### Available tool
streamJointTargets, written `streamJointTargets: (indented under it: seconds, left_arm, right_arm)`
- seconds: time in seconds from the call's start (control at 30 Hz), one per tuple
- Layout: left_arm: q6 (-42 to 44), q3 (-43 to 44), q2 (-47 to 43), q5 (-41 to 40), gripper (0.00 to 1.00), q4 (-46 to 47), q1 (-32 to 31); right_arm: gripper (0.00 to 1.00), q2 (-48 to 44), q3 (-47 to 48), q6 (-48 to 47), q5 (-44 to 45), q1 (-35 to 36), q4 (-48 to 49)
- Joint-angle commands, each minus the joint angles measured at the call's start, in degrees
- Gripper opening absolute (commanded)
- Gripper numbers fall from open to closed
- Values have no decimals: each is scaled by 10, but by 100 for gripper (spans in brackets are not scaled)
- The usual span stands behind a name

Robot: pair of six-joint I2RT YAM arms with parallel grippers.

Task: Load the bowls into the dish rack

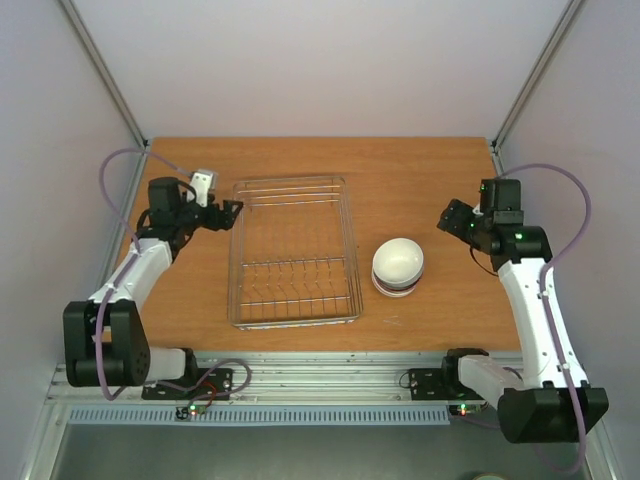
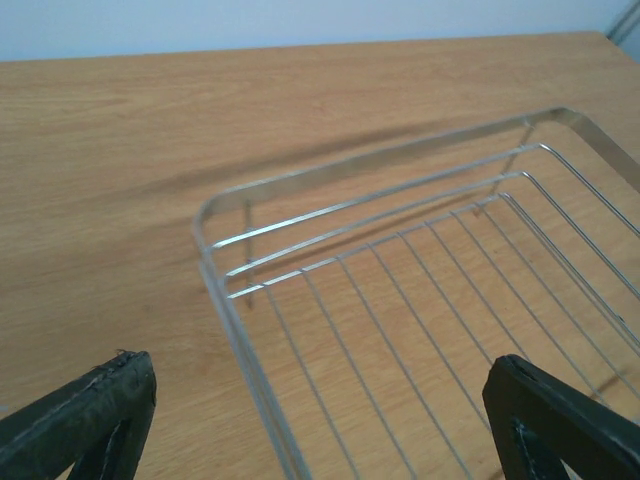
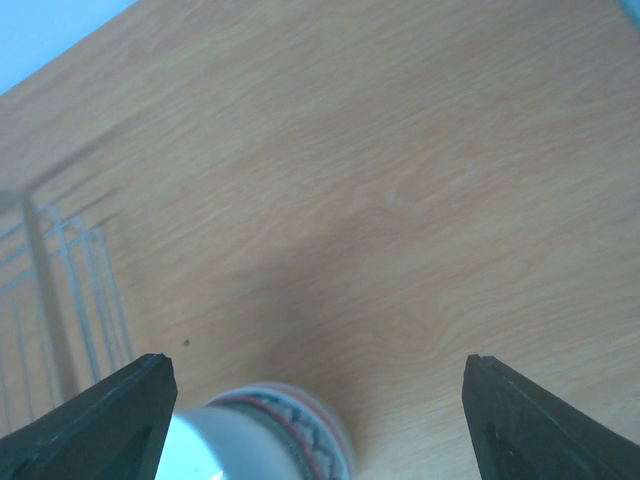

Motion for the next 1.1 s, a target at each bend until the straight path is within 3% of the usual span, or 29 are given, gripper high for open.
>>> streamJointTargets:
  seconds: [0.0,0.2,0.5,0.7,0.93,1.07]
  left_arm:
    - [33,21,20,-8,90,-22,-48]
    - [59,45,45,-22,90,-56,-97]
    - [52,51,58,-15,90,-58,-111]
    - [49,50,61,-14,90,-57,-111]
    - [52,46,62,-18,90,-55,-111]
    - [48,46,66,-15,90,-53,-111]
  right_arm:
    - [76,8,44,-20,9,62,-78]
    - [69,50,51,10,46,168,-135]
    - [60,86,-15,39,49,198,-125]
    - [40,105,-21,37,64,211,-111]
    - [32,106,-19,41,83,222,-117]
    - [11,99,-15,44,92,225,-127]
